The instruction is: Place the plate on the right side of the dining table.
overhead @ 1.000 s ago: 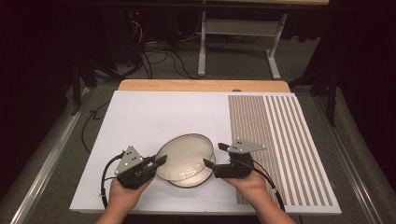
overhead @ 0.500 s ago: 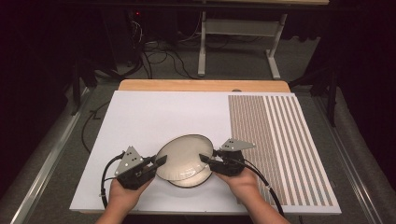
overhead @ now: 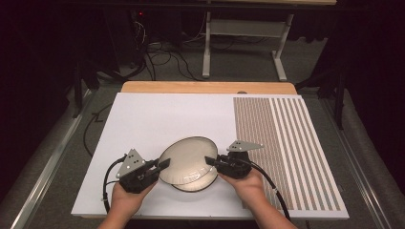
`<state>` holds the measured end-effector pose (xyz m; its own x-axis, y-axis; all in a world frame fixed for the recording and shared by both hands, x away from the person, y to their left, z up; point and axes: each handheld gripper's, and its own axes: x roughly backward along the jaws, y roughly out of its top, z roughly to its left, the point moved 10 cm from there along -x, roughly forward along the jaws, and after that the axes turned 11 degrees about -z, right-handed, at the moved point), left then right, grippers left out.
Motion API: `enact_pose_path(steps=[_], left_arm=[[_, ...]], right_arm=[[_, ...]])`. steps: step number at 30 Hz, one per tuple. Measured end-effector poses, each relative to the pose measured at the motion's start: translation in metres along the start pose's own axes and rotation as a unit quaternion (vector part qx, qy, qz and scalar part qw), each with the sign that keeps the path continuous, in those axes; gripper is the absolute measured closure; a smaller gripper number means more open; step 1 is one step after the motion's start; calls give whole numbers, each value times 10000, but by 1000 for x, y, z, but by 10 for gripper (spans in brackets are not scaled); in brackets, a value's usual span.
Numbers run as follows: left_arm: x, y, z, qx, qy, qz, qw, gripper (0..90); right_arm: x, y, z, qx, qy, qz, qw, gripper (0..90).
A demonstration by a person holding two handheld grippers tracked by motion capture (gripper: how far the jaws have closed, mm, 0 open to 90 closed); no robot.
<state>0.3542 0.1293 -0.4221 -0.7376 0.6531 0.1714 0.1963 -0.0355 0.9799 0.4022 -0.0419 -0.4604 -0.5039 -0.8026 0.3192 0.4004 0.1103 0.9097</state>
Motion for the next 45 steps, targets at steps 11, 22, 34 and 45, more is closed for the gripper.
enact_pose_path(steps=[11,22,34,45], left_arm=[[1,4,-4,201,-85,-74,9997,801],[-6,24,-17,190,-181,-277,9993,783],[-44,43,-49,125,-520,-174,9984,780],[-86,40,-83,53,-852,36,9963,781]], right_arm=[[16,15,4,-24,95,-213,9997,820],[48,38,6,187,39,-538,9984,847],[94,52,-14,335,-279,-760,9962,853],[142,46,-43,364,-660,-752,9943,856]])
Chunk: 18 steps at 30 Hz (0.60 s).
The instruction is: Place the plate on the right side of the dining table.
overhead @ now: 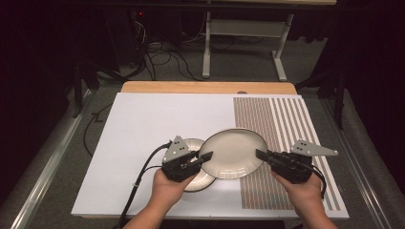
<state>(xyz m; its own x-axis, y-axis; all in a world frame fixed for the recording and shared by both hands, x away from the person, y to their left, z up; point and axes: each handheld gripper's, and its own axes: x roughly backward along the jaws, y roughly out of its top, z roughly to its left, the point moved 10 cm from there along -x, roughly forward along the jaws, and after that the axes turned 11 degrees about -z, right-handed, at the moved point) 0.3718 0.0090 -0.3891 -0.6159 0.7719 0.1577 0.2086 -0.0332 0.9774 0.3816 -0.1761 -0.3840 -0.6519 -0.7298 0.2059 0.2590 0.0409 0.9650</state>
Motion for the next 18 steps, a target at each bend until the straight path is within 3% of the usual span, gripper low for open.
enact_pose_path(steps=[12,18], left_arm=[[-48,-2,-20,56,-229,165,9996,780],[-65,-7,-26,3,-265,302,9992,780]], right_arm=[[34,-5,-37,-73,-434,-44,9990,851],[44,-16,-53,-274,-571,-71,9980,847]])
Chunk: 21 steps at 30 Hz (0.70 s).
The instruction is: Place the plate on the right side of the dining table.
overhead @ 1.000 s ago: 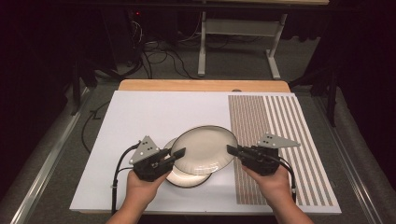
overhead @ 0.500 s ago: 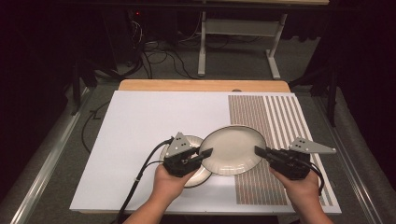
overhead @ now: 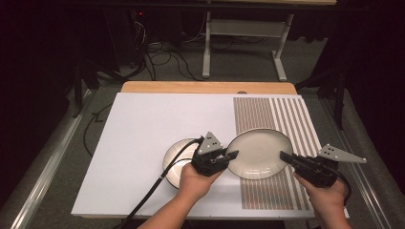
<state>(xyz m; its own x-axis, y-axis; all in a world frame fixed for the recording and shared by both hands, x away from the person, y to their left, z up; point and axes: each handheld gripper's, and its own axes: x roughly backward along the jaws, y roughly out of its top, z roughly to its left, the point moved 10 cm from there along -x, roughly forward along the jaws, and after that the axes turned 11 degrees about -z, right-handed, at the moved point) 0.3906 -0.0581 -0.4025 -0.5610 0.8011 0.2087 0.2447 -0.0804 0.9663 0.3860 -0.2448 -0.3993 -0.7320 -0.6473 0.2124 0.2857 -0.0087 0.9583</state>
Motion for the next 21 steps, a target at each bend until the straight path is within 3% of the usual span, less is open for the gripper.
enact_pose_path(steps=[21], left_arm=[[-44,1,-12,145,-75,167,9997,764]], right_arm=[[23,-2,-34,-72,-444,-110,9989,847]])
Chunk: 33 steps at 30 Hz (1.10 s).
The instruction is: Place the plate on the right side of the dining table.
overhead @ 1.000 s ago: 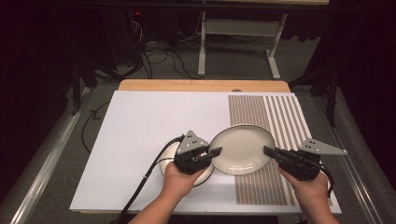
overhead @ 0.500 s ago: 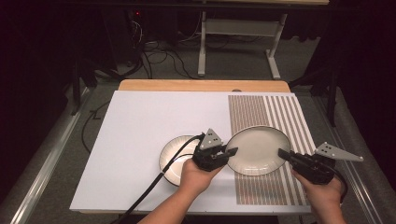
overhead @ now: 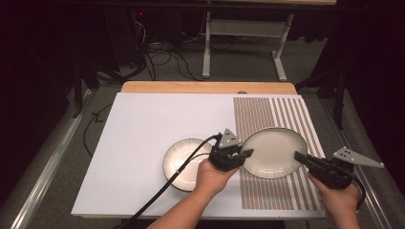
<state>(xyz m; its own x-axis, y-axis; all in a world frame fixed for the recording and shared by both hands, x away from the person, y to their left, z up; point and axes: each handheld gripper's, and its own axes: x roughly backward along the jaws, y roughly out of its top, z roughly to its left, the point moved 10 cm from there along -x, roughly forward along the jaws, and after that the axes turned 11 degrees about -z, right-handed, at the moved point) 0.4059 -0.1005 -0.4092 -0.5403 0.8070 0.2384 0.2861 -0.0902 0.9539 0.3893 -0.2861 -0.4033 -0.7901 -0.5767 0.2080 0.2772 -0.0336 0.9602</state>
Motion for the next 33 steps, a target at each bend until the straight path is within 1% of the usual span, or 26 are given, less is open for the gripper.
enact_pose_path(steps=[3,8,10,11,12,13,15,20,21,24,25,28,29,31,33], left_arm=[[-5,-1,-1,-4,10,37,10000,764],[-12,-2,-3,55,41,68,10000,762],[-17,-1,-3,89,63,93,9999,760],[-17,-1,-3,89,63,93,9999,759],[-21,-1,-3,106,89,116,9998,758],[-21,-1,-3,106,89,116,9998,758],[-27,-1,-4,117,117,160,9997,756],[-35,-4,-4,147,159,243,9995,749],[-40,-6,-2,173,187,305,9992,747],[-44,-8,0,232,208,365,9988,745],[-47,-10,2,303,249,407,9984,740],[-50,-12,5,335,296,432,9981,732],[-52,-14,8,380,350,465,9976,729],[-53,-16,10,410,388,510,9971,723],[-54,-17,11,440,415,521,9968,720]], right_arm=[[2,0,-6,-26,-69,-4,10000,845],[3,0,-11,-24,-149,-18,9999,843],[4,0,-15,-46,-197,-44,9998,843],[4,0,-17,-65,-213,-51,9997,842],[5,0,-19,-72,-238,-49,9997,842],[5,0,-19,-72,-238,-49,9997,842],[5,0,-24,-92,-298,-54,9995,841],[7,-2,-32,-58,-400,-12,9992,842],[6,-3,-34,-69,-423,-6,9991,842],[5,-5,-37,-87,-433,21,9990,843],[3,-7,-40,-104,-450,52,9989,845],[1,-8,-41,-100,-457,74,9989,847],[-1,-9,-43,-124,-476,95,9987,850],[-3,-10,-44,-93,-483,114,9987,852],[-3,-11,-43,-112,-484,128,9987,853]])
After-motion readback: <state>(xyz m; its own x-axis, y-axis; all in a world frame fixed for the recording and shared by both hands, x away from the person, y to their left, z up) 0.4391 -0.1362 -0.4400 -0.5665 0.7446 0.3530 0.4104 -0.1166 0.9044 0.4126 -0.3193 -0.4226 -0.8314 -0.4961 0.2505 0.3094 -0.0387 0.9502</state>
